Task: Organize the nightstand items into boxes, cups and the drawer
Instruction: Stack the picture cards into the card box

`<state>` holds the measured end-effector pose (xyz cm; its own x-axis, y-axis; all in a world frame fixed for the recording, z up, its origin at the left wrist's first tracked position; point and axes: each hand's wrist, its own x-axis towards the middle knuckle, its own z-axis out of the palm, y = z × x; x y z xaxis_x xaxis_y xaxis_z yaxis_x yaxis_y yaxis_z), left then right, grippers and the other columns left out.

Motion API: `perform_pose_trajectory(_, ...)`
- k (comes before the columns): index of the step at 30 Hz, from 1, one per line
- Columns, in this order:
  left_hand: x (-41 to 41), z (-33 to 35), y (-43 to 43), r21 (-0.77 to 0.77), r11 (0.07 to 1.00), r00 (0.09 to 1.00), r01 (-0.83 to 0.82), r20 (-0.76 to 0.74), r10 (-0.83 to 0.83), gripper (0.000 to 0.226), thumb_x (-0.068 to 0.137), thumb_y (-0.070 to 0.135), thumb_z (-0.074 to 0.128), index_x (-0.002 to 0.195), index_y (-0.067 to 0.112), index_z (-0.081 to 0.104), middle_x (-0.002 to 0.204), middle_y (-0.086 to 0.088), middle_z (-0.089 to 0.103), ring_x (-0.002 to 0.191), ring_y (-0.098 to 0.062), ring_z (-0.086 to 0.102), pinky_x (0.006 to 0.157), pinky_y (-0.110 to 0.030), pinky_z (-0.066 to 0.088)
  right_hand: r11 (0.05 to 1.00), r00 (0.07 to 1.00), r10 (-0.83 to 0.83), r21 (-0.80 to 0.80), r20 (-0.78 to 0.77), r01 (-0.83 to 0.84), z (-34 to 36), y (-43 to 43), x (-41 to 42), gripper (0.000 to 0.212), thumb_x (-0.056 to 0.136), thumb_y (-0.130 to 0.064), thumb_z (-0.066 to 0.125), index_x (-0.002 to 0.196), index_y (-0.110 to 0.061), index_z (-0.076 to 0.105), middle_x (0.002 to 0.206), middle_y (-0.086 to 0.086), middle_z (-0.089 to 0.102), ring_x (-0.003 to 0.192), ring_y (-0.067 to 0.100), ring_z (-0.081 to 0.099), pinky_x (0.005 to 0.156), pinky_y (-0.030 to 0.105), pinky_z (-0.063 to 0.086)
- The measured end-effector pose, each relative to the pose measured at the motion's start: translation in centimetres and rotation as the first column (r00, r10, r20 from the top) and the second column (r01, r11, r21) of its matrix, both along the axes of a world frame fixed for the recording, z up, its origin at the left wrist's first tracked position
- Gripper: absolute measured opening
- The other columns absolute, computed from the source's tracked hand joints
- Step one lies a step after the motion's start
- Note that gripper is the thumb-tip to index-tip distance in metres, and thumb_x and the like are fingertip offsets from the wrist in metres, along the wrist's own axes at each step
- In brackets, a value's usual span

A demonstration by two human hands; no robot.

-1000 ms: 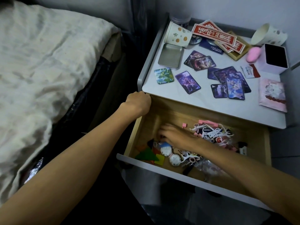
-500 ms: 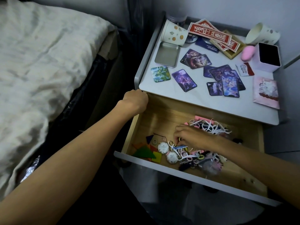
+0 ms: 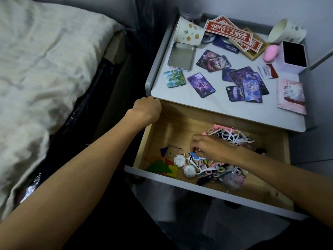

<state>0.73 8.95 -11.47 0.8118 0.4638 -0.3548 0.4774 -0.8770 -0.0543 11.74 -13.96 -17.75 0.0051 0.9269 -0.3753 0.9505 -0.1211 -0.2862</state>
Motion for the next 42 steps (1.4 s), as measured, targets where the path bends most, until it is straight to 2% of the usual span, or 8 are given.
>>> perform_pose_trajectory(6, 0.1, -0.1, 0.0, 0.007, 1.0, 1.0, 0.01, -0.004, -0.01, 0.014, 0.094, 0.001, 0.046, 0.096, 0.008, 0.058, 0.071, -0.002, 0.047, 0.057, -0.016, 0.047, 0.048, -0.027, 0.031, 0.982, 0.965, -0.189, -0.032, -0.181, 0.187, -0.2, -0.3, 0.1, 0.007, 0.087, -0.026, 0.073, 0.088, -0.025, 0.066, 0.099, -0.013, 0.055, 0.082, 0.0, 0.05, 0.079, 0.023, 0.045)
perform_pose_trajectory(11, 0.0, -0.1, 0.0, 0.002, 1.0, 1.0, 0.01, -0.017, -0.01, 0.013, 0.095, 0.0, 0.045, 0.092, 0.008, 0.056, 0.072, -0.003, 0.047, 0.058, -0.016, 0.047, 0.046, -0.027, 0.028, 0.912, 0.806, -0.398, -0.098, -0.438, 0.398, 1.1, 1.3, -0.6, 0.012, 0.091, -0.018, 0.069, 0.085, -0.027, 0.064, 0.082, -0.013, 0.066, 0.077, -0.002, 0.062, 0.072, 0.023, 0.047)
perform_pose_trajectory(15, 0.2, 0.0, 0.0, -0.028, 1.0, 1.0, 0.0, -0.02, 0.0, 0.014, 0.095, 0.001, 0.044, 0.09, 0.007, 0.056, 0.071, -0.003, 0.046, 0.057, -0.017, 0.045, 0.051, -0.029, 0.034, 0.932, 0.733, -0.358, -0.184, -0.578, 0.311, 1.4, 3.7, -4.9, 0.005, 0.094, -0.018, 0.064, 0.098, -0.018, 0.066, 0.086, -0.003, 0.069, 0.07, 0.003, 0.063, 0.065, 0.021, 0.052)
perform_pose_trajectory(23, 0.2, 0.0, 0.3, -0.031, 0.999, 0.999, 0.022, -0.023, -0.023, 0.014, 0.093, 0.001, 0.046, 0.09, 0.006, 0.059, 0.071, -0.003, 0.048, 0.057, -0.017, 0.046, 0.052, -0.03, 0.033, 0.972, 0.95, -0.127, 0.157, -0.284, 0.176, -1.1, 5.1, -4.9, 0.03, 0.089, -0.033, 0.069, 0.113, -0.015, 0.069, 0.109, 0.002, 0.053, 0.103, 0.013, 0.044, 0.086, 0.028, 0.037)
perform_pose_trajectory(28, 0.2, 0.4, 0.2, -0.038, 0.999, 0.999, 0.021, -0.026, -0.022, 0.015, 0.093, 0.0, 0.044, 0.092, 0.008, 0.056, 0.071, -0.003, 0.044, 0.057, -0.017, 0.043, 0.051, -0.029, 0.031, 0.992, 0.975, -0.019, 0.12, -0.22, 0.046, -2.4, 3.5, -4.8, 0.017, 0.09, -0.033, 0.066, 0.104, -0.023, 0.071, 0.104, -0.003, 0.052, 0.102, 0.015, 0.046, 0.091, 0.035, 0.042)
perform_pose_trajectory(33, 0.0, 0.4, 0.1, -0.028, 0.999, 0.999, 0.035, -0.02, -0.035, 0.016, 0.094, -0.001, 0.044, 0.085, 0.009, 0.053, 0.069, -0.002, 0.043, 0.057, -0.017, 0.045, 0.048, -0.028, 0.031, 0.998, 0.984, -0.03, 0.05, -0.177, 0.039, -1.4, 1.3, -2.7, 0.01, 0.093, -0.033, 0.064, 0.096, -0.025, 0.066, 0.092, -0.013, 0.051, 0.092, 0.004, 0.048, 0.085, 0.025, 0.044)
perform_pose_trajectory(37, 0.1, 0.3, 0.0, -0.027, 0.999, 0.999, 0.045, -0.014, -0.046, 0.025, 0.094, -0.002, 0.043, 0.074, 0.011, 0.048, 0.068, -0.002, 0.043, 0.079, -0.022, 0.059, 0.054, -0.028, 0.036, 0.997, 0.986, -0.012, -0.077, -0.168, -0.001, -0.5, -0.9, -0.9, 0.007, 0.094, -0.029, 0.063, 0.096, -0.024, 0.068, 0.096, -0.012, 0.057, 0.093, 0.001, 0.051, 0.089, 0.021, 0.045)
perform_pose_trajectory(42, 0.2, 0.2, 0.0, -0.02, 0.999, 0.998, 0.045, -0.031, -0.045, 0.021, 0.095, -0.001, 0.043, 0.079, 0.01, 0.051, 0.07, -0.002, 0.045, 0.067, -0.021, 0.054, 0.052, -0.027, 0.035, 0.997, 0.997, 0.029, -0.067, -0.065, -0.033, 0.4, -0.6, -0.3, 0.015, 0.094, -0.04, 0.061, 0.096, -0.028, 0.071, 0.091, -0.013, 0.059, 0.091, 0.003, 0.05, 0.087, 0.027, 0.046)
